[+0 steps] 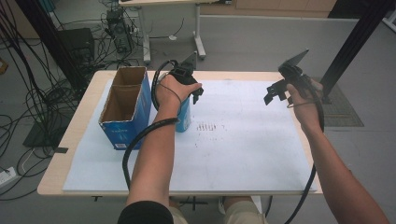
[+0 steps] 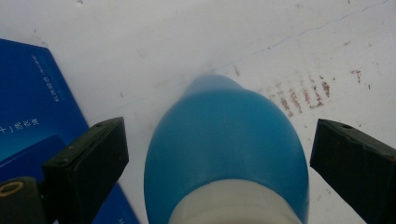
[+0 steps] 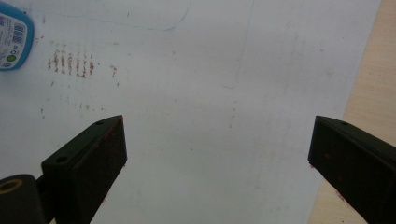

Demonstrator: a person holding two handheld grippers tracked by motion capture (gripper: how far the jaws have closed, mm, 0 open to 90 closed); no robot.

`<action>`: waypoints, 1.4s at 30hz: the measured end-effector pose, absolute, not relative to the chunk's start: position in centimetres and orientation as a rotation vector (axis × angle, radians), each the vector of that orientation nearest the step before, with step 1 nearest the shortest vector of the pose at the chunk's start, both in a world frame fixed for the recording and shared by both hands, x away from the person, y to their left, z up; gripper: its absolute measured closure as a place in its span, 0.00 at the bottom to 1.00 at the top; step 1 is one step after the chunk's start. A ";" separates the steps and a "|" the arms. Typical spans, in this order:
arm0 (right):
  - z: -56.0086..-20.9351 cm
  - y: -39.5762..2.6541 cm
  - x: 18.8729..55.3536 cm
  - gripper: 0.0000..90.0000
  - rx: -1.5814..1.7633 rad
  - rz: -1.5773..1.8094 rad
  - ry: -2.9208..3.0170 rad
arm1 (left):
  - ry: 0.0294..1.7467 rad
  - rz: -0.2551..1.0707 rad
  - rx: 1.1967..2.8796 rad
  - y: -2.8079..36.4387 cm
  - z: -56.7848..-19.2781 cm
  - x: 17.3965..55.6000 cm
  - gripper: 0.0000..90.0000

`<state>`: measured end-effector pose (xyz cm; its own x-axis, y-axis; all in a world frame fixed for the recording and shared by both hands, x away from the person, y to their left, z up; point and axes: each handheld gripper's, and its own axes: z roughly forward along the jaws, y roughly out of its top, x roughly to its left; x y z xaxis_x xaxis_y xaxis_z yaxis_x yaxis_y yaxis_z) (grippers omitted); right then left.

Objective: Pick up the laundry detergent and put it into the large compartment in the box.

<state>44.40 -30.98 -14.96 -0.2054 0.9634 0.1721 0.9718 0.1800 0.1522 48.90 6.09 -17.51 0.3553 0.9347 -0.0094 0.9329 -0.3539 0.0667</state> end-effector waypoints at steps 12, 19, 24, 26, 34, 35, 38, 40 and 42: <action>-15.0 -31.0 44.4 0.05 -1.956 -0.356 -2.385 | 1.747 0.040 2.544 6.1 -17.6 48.9 0.05; -15.0 -31.0 44.4 0.05 -1.957 -0.354 -2.382 | 1.742 0.039 2.549 6.1 -17.5 49.0 0.05; -15.0 -30.9 44.5 0.05 -1.955 -0.351 -2.383 | 1.740 0.041 2.551 6.1 -17.5 49.0 0.05; -15.1 -30.9 44.5 0.05 -1.951 -0.352 -2.386 | 1.740 0.042 2.552 6.1 -17.5 49.0 0.05; -15.0 -30.8 44.5 0.05 -1.955 -0.349 -2.383 | 1.733 0.046 2.552 6.0 -17.4 48.9 0.05; -15.0 -30.8 44.5 0.05 -1.954 -0.348 -2.382 | 1.732 0.046 2.552 6.0 -17.4 48.9 0.05; -15.0 -30.7 44.5 0.05 -1.951 -0.346 -2.386 | 1.734 0.048 2.552 6.0 -17.4 48.9 0.05; -15.0 -30.7 44.5 0.05 -1.953 -0.345 -2.384 | 1.733 0.049 2.553 6.0 -17.4 48.9 0.06; -15.1 -30.7 44.5 0.05 -1.951 -0.347 -2.387 | 1.731 0.050 2.558 6.0 -17.3 48.9 0.05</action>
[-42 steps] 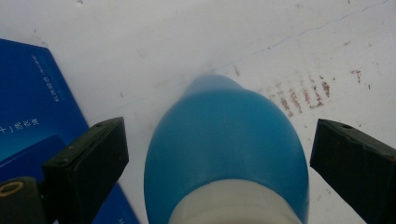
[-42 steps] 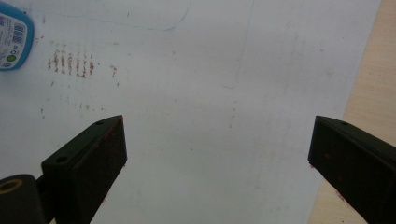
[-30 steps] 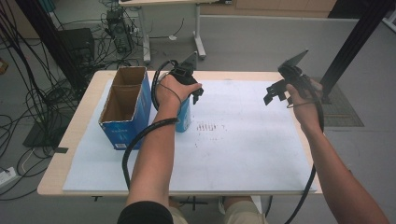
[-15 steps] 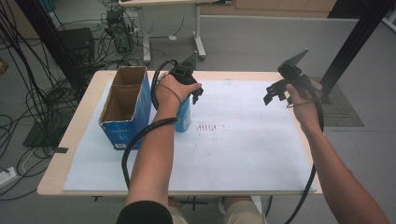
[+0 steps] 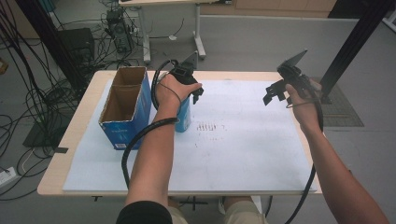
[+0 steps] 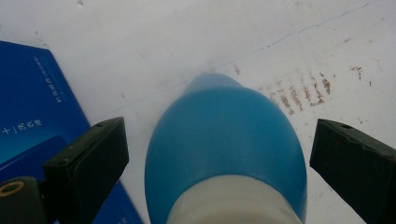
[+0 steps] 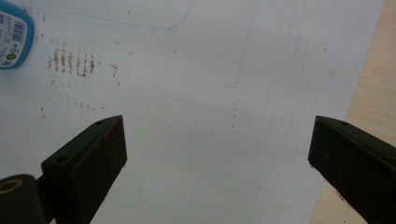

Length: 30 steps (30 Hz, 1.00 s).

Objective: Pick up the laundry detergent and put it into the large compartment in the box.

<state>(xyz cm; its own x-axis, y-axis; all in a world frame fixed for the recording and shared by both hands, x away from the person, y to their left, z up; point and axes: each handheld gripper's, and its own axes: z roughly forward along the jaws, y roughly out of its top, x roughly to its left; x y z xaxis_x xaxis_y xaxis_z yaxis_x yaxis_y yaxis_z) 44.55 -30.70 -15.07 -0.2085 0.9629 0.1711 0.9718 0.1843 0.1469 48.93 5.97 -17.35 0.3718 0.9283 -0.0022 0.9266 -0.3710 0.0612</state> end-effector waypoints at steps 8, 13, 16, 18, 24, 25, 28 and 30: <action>-15.1 -30.5 44.6 0.05 -1.949 -0.341 -2.389 | 1.734 0.052 2.554 6.1 -17.4 48.9 0.06; -15.1 -30.5 44.6 0.05 -1.948 -0.341 -2.389 | 1.738 0.053 2.555 6.2 -17.4 48.8 0.06; -15.1 -30.5 44.6 0.05 -1.949 -0.340 -2.389 | 1.739 0.051 2.555 6.2 -17.3 48.8 0.07; -15.1 -30.5 44.6 0.05 -1.949 -0.342 -2.389 | 1.736 0.056 2.557 6.2 -17.3 48.8 0.07; -15.1 -30.5 44.6 0.05 -1.950 -0.342 -2.388 | 1.727 0.056 2.566 6.1 -17.3 48.7 0.10; -15.1 -30.5 44.6 0.05 -1.948 -0.341 -2.388 | 1.722 0.054 2.572 6.1 -17.3 48.8 0.11; -15.1 -30.4 44.6 0.05 -1.951 -0.341 -2.387 | 1.716 0.055 2.577 6.1 -17.3 48.8 0.13; -15.1 -30.4 44.6 0.05 -1.950 -0.341 -2.386 | 1.720 0.054 2.575 6.1 -17.4 48.7 0.15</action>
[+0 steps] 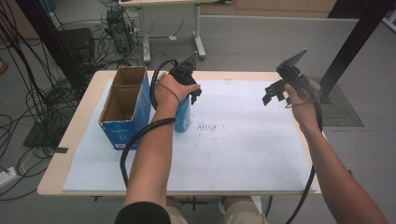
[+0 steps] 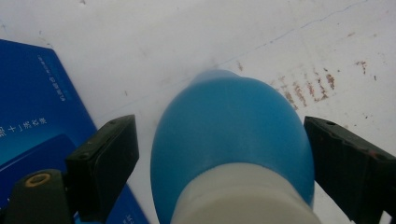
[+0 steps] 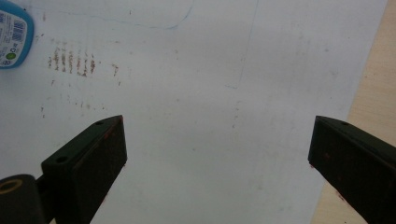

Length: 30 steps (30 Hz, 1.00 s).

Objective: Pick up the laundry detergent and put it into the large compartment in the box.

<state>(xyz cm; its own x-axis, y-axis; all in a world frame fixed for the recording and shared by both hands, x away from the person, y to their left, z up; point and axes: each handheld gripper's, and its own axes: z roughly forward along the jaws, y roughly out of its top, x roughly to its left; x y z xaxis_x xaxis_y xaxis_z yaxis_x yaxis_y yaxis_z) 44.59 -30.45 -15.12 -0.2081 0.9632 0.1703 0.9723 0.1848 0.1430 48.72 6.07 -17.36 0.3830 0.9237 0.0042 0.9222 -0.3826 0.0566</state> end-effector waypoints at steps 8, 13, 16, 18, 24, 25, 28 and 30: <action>-15.3 -30.3 44.6 0.05 -1.946 -0.340 -2.390 | 1.717 0.060 2.581 6.1 -17.5 48.7 0.24; -15.4 -30.3 44.7 0.05 -1.947 -0.338 -2.388 | 1.723 0.063 2.574 6.0 -17.5 48.7 0.28; -15.4 -30.3 44.7 0.05 -1.946 -0.337 -2.388 | 1.719 0.059 2.580 5.9 -17.5 48.8 0.29; -15.4 -30.3 44.8 0.05 -1.946 -0.335 -2.385 | 1.721 0.060 2.582 5.8 -17.6 48.8 0.31; -15.5 -30.4 44.9 0.05 -1.949 -0.333 -2.382 | 1.716 0.035 2.574 6.2 -17.7 49.0 0.38; -15.5 -30.4 44.9 0.05 -1.949 -0.333 -2.382 | 1.713 0.031 2.572 6.3 -17.7 49.0 0.40; -15.6 -30.3 44.9 0.05 -1.945 -0.332 -2.385 | 1.716 0.027 2.574 6.2 -17.7 49.0 0.42; -15.6 -30.2 45.0 0.05 -1.941 -0.328 -2.388 | 1.718 0.021 2.574 6.3 -17.7 49.1 0.42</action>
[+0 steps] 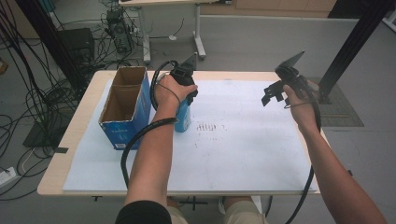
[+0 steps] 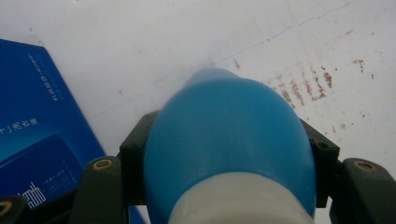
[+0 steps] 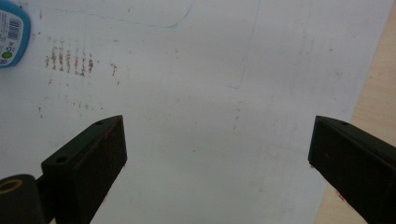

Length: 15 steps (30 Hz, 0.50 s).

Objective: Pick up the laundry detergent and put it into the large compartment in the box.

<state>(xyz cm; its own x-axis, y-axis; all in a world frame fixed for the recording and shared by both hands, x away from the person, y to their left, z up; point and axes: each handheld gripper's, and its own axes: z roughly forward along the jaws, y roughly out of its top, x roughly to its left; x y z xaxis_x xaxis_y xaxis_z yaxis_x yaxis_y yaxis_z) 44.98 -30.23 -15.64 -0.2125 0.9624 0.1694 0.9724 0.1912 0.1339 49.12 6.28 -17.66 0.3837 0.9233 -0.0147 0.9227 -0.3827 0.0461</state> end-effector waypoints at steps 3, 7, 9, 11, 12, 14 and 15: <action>-15.7 -30.2 45.0 0.05 -1.944 -0.329 -2.387 | 1.718 0.015 2.575 6.3 -17.7 49.2 0.42; -15.7 -30.3 45.0 0.05 -1.946 -0.329 -2.386 | 1.715 0.010 2.578 6.4 -17.7 49.3 0.42; -15.7 -30.3 45.0 0.05 -1.945 -0.328 -2.386 | 1.711 0.010 2.580 6.4 -17.7 49.3 0.42; -15.7 -30.3 45.0 0.05 -1.946 -0.328 -2.385 | 1.712 0.009 2.575 6.5 -17.7 49.3 0.42; -15.7 -30.3 45.0 0.05 -1.944 -0.330 -2.386 | 1.710 0.008 2.576 6.5 -17.7 49.3 0.42; -15.7 -30.3 45.0 0.05 -1.943 -0.330 -2.386 | 1.710 0.011 2.574 6.5 -17.7 49.2 0.42; -15.7 -30.2 45.0 0.05 -1.947 -0.330 -2.383 | 1.710 0.013 2.574 6.5 -17.7 49.2 0.42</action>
